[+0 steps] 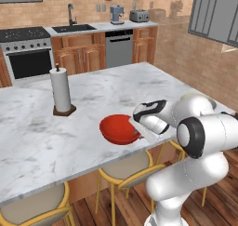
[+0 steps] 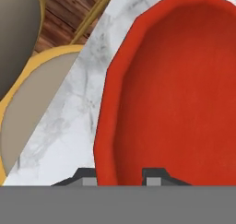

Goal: Pick up the bowls from the cabinet and place each bowl in front of a stool on the dining counter.

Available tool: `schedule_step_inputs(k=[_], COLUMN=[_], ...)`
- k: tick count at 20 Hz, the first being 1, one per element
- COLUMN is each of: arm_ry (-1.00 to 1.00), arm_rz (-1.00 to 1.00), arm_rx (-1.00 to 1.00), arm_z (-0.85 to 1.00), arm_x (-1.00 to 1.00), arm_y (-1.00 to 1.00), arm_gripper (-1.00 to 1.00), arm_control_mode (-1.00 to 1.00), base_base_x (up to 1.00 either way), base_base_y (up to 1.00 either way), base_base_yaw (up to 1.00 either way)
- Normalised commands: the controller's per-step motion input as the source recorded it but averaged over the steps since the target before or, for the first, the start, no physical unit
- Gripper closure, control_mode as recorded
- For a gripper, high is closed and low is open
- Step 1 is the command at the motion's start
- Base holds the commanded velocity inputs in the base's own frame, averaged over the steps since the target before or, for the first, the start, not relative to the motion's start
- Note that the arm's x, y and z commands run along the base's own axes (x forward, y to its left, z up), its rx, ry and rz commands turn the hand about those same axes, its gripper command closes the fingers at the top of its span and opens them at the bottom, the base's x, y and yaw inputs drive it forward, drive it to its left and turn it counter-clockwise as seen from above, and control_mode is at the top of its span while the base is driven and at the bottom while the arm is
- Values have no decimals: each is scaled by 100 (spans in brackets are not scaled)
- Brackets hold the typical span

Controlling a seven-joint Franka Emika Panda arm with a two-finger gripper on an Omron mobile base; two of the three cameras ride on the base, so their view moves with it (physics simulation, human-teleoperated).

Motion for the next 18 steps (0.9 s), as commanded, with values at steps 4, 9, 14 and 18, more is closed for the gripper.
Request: schedule_step_inputs(k=[4,9,14,18], arm_ry=[12,4,0,0], arm_rz=[0,0,0,0], arm_rx=[-6,-2,0,0], arm_z=[0,0,0,-7], arm_x=[19,15,0,0], arm_y=[-35,-16,0,11], arm_gripper=[100,100,100,-100], arm_control_mode=[-100,-100,-100,-100], base_base_x=[0,0,0,0], base_base_y=[0,0,0,0], base_base_yaw=[0,0,0,0])
